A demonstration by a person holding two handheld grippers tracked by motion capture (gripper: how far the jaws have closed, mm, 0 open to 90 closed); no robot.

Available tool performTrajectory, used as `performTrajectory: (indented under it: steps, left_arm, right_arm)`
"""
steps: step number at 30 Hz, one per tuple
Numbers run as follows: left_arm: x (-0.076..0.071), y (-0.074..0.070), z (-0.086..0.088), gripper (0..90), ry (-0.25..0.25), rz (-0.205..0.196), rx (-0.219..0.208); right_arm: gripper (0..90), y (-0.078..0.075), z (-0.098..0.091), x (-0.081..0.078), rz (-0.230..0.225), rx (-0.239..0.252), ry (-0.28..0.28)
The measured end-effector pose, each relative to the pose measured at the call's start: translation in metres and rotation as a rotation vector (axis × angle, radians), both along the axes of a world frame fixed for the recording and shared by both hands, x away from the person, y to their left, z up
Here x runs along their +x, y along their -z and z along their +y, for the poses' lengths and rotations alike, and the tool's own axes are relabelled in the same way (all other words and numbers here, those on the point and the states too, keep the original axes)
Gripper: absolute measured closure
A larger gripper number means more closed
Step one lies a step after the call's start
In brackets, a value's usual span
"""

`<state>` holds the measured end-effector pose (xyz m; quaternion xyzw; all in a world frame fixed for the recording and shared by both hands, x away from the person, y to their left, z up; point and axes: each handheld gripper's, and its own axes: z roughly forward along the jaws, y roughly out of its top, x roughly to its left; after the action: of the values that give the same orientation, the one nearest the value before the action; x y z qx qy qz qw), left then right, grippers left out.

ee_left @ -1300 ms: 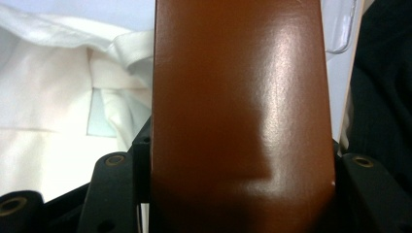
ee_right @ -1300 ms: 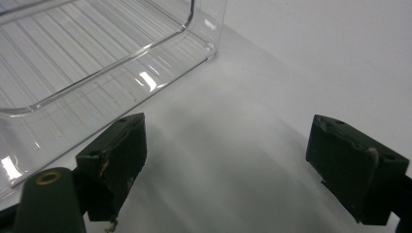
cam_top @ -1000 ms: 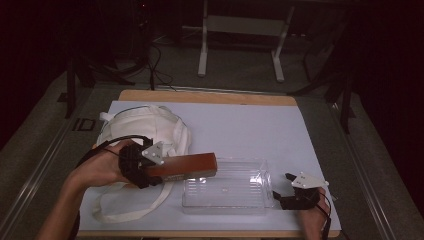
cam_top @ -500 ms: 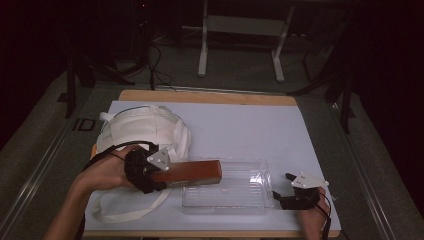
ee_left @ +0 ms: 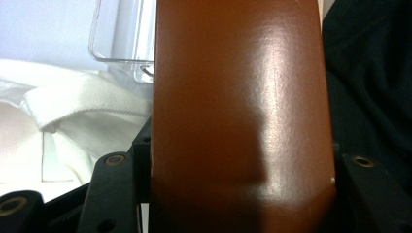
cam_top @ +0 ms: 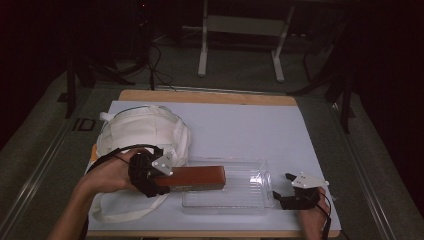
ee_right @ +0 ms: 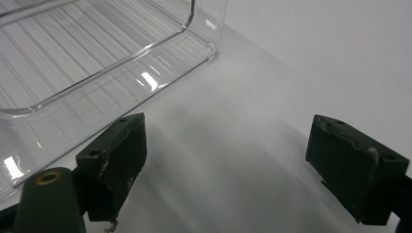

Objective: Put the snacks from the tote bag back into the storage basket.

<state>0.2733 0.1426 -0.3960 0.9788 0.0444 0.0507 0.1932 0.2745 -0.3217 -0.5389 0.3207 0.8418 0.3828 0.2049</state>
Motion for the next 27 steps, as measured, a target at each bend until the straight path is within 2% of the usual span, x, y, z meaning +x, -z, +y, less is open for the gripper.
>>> performTrajectory:
  steps: [11,27]
  left_arm:
    - [-0.002,0.002,-0.011,43.7,0.034,0.004,-0.005]
    - [-0.004,0.004,-0.022,43.7,0.065,0.008,0.021]
  right_arm:
    - [14.7,0.0,0.0,0.0,0.0,0.001,-0.001]
    - [14.7,0.0,0.0,0.0,0.001,-0.002,-0.003]
